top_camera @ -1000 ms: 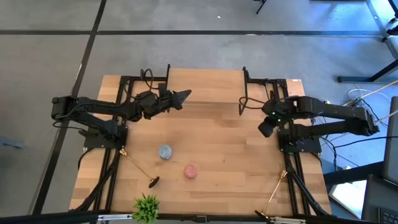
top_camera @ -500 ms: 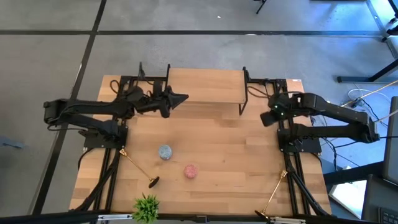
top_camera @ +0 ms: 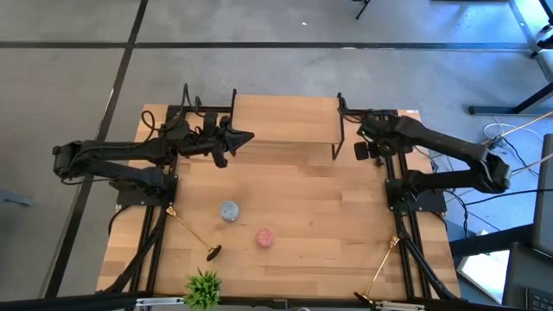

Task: Pick & Place candle stick holders
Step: Put the black candle holder on the shelf

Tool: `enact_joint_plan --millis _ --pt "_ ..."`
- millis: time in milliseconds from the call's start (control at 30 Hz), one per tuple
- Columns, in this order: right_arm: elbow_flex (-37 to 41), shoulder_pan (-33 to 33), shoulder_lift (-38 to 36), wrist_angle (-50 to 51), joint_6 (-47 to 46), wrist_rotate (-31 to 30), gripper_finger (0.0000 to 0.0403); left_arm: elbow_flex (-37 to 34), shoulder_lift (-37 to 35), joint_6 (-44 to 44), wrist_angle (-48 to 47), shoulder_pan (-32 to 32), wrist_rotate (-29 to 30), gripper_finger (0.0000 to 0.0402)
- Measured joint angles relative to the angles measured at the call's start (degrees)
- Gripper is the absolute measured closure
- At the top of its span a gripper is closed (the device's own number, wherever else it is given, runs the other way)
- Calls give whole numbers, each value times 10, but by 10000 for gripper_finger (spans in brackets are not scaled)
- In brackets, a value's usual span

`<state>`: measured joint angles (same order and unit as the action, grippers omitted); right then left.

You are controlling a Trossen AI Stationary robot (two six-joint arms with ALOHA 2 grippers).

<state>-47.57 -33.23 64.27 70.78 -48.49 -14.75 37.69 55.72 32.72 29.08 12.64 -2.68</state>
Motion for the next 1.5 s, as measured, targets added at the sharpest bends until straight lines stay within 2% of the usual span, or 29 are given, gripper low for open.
enact_joint_plan --millis 200,333,467,667,900,1500 --pt "0 -71 57 -43 27 -10 196 0 0 -1 -6 -6 -1 400" --pt "0 -106 71 -67 54 -35 168 0 0 -1 -6 -6 -2 400" --pt "0 -141 78 -89 68 -33 174 0 0 -4 -6 -6 -14 400" --pt "0 -189 89 -106 70 2 196 0 0 -10 -9 -6 -15 400" --pt "0 -233 104 -128 87 32 198 0 0 -20 -13 -5 0 400" --pt "0 -240 214 -196 104 42 198 0 0 -19 -16 -5 16 400"
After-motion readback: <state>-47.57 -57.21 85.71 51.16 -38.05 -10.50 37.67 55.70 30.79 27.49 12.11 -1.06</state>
